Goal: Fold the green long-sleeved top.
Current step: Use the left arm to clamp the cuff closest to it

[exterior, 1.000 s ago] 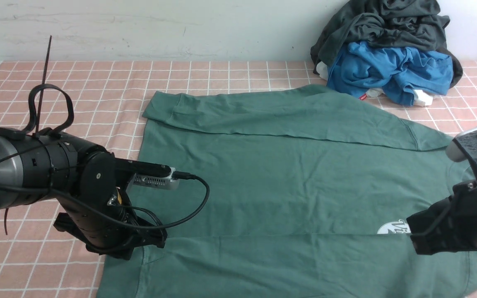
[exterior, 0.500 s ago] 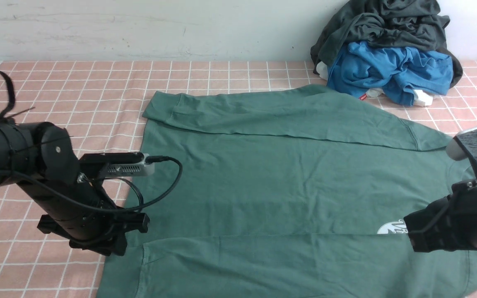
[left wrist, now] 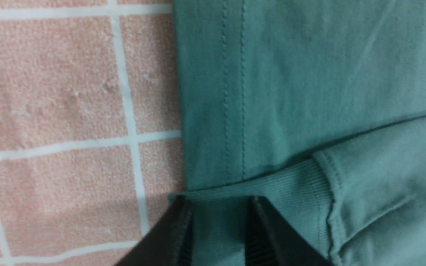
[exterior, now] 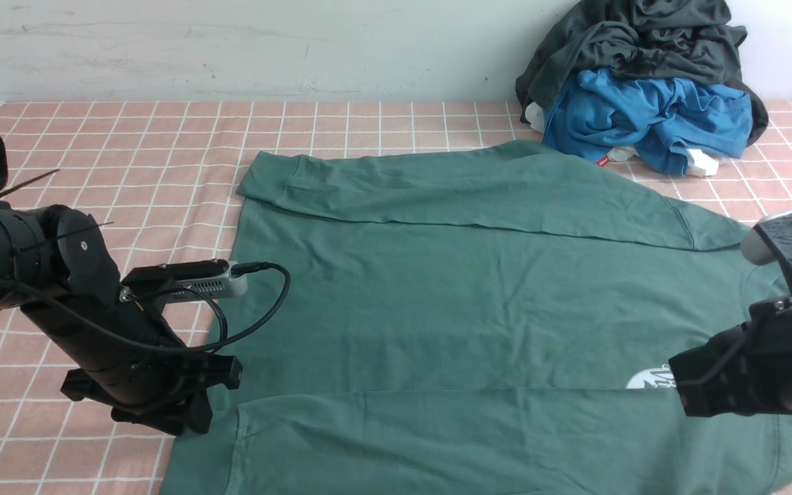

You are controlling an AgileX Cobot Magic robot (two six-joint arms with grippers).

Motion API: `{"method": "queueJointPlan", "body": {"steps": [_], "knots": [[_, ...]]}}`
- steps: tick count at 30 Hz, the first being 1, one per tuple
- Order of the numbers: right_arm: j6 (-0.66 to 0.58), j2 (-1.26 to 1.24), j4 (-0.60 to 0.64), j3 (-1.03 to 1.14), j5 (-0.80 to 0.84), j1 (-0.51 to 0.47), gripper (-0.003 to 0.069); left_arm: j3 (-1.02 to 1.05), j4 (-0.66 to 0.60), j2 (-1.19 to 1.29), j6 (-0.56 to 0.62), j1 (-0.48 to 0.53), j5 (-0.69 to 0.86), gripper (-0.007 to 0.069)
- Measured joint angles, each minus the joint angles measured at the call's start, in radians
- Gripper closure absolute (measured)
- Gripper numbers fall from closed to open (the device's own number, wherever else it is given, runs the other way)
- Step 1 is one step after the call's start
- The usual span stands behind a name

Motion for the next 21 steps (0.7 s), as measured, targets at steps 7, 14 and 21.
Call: {"method": "queueJointPlan", "body": {"steps": [7,14,21], "knots": [[0.0,0.002,0.0,0.0,-0.001,0.0,0.0669,-0.003,0.0,-0.046,0.034,0.0,0.003,0.062],[-0.001,0.004,0.0,0.0,-0.002,0.0,0.0669,-0.005,0.019,-0.092,0.04,0.0,0.055,0.0626],[-0.003,0.004,0.005,-0.001,-0.002,0.0,0.0669,-0.005,0.051,-0.044,0.04,0.022,0.074,0.0493]]}}
